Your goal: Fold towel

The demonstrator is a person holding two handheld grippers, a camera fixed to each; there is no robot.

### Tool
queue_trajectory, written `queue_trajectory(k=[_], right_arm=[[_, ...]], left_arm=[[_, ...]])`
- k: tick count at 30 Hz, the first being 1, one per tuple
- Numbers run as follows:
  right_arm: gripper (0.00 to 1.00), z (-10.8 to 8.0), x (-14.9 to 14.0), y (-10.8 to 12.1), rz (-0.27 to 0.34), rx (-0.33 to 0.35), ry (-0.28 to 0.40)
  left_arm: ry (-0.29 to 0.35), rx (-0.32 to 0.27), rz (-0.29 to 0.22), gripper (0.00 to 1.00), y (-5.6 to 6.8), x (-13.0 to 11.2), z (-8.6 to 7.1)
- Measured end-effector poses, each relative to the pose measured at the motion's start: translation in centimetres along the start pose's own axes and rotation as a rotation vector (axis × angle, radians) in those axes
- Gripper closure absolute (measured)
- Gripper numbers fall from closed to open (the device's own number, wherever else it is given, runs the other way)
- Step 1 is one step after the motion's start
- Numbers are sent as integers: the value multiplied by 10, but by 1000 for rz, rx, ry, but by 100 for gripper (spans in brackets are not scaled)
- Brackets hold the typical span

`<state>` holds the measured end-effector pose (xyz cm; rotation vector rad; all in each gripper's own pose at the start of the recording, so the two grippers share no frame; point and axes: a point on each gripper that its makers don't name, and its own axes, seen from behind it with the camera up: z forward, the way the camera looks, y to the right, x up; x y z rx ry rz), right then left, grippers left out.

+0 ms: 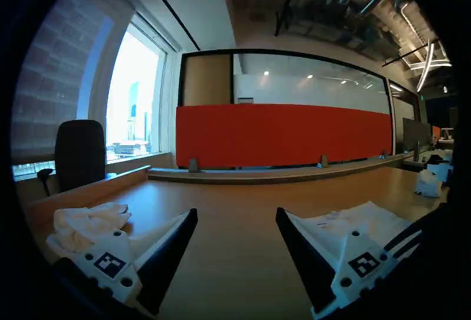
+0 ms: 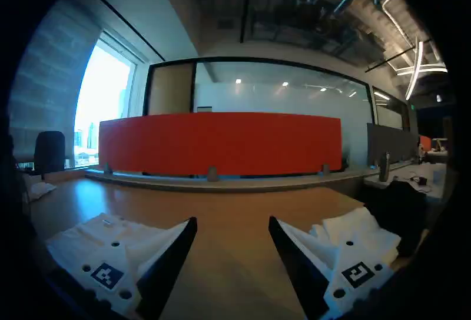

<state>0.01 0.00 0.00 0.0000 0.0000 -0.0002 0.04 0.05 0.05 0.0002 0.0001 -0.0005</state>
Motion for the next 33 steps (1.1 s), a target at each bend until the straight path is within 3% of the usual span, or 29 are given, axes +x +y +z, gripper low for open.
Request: queue_trajectory(k=[10, 33], right_arm=[[1, 0, 1, 0, 0, 0, -1], [1, 0, 1, 0, 0, 0, 0]], left_arm=[[0, 0, 0, 1, 0, 0, 0], [0, 0, 0, 1, 0, 0, 0]])
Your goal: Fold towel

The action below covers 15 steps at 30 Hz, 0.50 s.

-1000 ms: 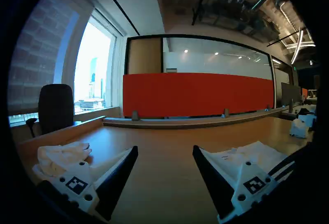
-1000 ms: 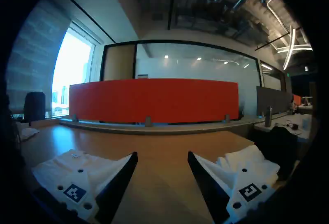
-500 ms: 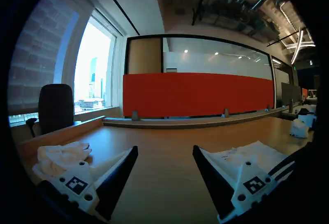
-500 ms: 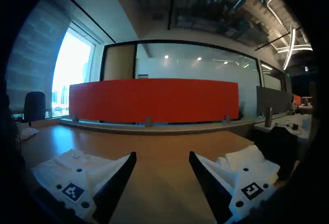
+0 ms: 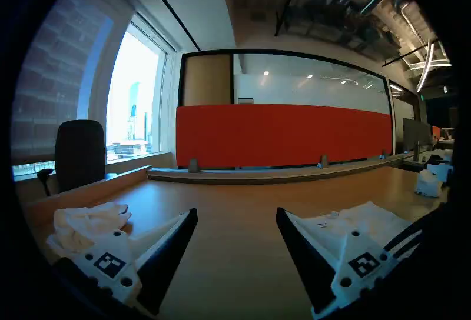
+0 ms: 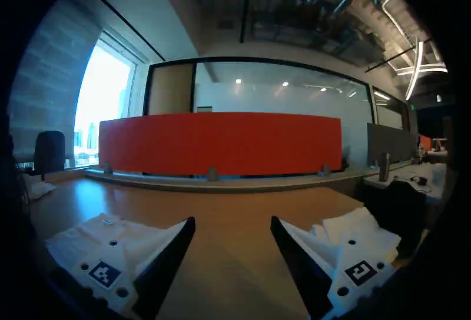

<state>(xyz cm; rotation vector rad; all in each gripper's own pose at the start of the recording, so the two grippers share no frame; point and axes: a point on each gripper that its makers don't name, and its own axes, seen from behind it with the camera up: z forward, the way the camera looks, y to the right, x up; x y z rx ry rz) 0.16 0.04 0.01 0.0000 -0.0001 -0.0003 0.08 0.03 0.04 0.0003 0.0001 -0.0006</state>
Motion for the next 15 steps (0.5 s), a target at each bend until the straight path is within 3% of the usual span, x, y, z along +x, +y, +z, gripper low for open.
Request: queue_trajectory(k=[15], right_arm=[[1, 0, 0, 0, -2, -6, -4]], left_arm=[[-6, 8, -4, 1, -1, 2, -2]])
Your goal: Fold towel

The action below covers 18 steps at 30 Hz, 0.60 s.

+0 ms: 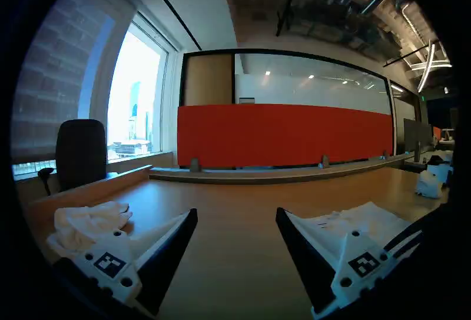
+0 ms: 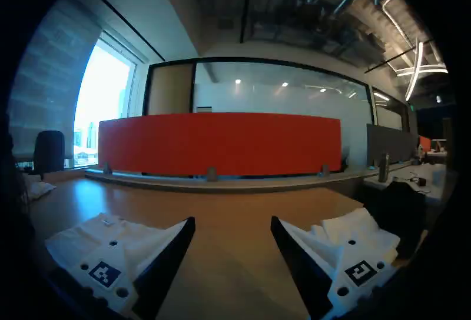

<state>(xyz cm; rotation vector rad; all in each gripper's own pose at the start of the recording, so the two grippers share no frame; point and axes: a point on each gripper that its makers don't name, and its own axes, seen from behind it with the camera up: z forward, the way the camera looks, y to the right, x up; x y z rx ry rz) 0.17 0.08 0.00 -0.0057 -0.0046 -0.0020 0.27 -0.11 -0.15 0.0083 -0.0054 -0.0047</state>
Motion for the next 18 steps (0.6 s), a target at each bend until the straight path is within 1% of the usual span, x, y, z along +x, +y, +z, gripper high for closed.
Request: queue_trajectory(k=[3, 8, 12, 18], right_arm=[[1, -1, 6, 0, 3, -3, -8], [1, -4, 36, 0, 1, -6, -2], [1, -8, 66, 2, 6, -11, -10], [1, -11, 114, 3, 4, -18, -4]], left_arm=[[-10, 0, -9, 1, 1, 5, -2], [-14, -7, -23, 1, 3, 30, -3], [-22, -13, -17, 1, 4, 58, -5], [-30, -21, -10, 1, 5, 107, -10]])
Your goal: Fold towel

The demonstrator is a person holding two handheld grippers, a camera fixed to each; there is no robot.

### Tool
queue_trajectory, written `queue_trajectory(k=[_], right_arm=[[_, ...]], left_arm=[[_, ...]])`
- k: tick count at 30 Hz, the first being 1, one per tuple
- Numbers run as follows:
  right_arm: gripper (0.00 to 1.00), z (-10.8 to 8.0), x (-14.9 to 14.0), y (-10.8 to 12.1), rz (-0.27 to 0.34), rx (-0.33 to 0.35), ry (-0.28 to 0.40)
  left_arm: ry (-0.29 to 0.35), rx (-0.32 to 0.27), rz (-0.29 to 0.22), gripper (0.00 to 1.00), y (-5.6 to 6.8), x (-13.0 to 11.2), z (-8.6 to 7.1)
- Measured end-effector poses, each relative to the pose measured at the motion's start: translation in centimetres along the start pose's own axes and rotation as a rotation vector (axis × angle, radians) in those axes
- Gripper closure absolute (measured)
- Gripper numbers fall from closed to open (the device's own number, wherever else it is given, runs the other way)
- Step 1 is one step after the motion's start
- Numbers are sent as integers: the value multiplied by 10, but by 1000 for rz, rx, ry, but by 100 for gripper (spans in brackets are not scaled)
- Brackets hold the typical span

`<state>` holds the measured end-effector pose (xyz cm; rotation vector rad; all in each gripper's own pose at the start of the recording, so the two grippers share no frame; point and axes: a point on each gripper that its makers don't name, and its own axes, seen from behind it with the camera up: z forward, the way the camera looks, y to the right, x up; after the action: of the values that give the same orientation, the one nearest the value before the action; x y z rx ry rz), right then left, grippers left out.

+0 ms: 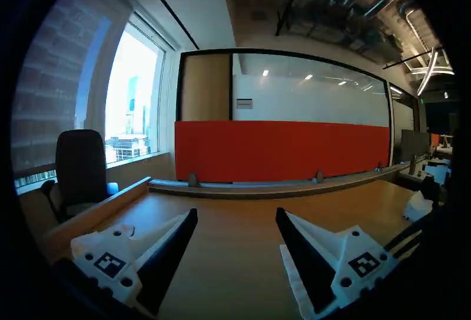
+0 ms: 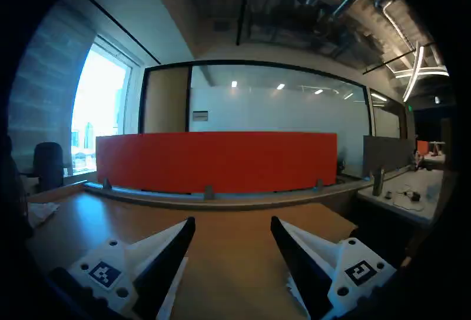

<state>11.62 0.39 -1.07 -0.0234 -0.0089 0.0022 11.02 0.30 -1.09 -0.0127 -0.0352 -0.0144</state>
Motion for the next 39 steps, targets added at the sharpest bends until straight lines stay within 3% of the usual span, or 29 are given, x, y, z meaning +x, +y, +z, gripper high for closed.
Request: queue_trajectory(k=[11, 24, 32, 39], right_arm=[[1, -4, 65, 1, -3, 3, 0], [1, -8, 101, 1, -42, 25, -20], [1, -15, 102, -24, -94, 158, -85], [1, -17, 105, -45, -117, 254, -119]], left_arm=[[-13, 0, 5, 1, 6, 69, -11], [-78, -76, 43, 1, 29, 91, -13], [-133, -207, 67, 1, 52, 95, -15], [-169, -286, 73, 1, 64, 93, -18]])
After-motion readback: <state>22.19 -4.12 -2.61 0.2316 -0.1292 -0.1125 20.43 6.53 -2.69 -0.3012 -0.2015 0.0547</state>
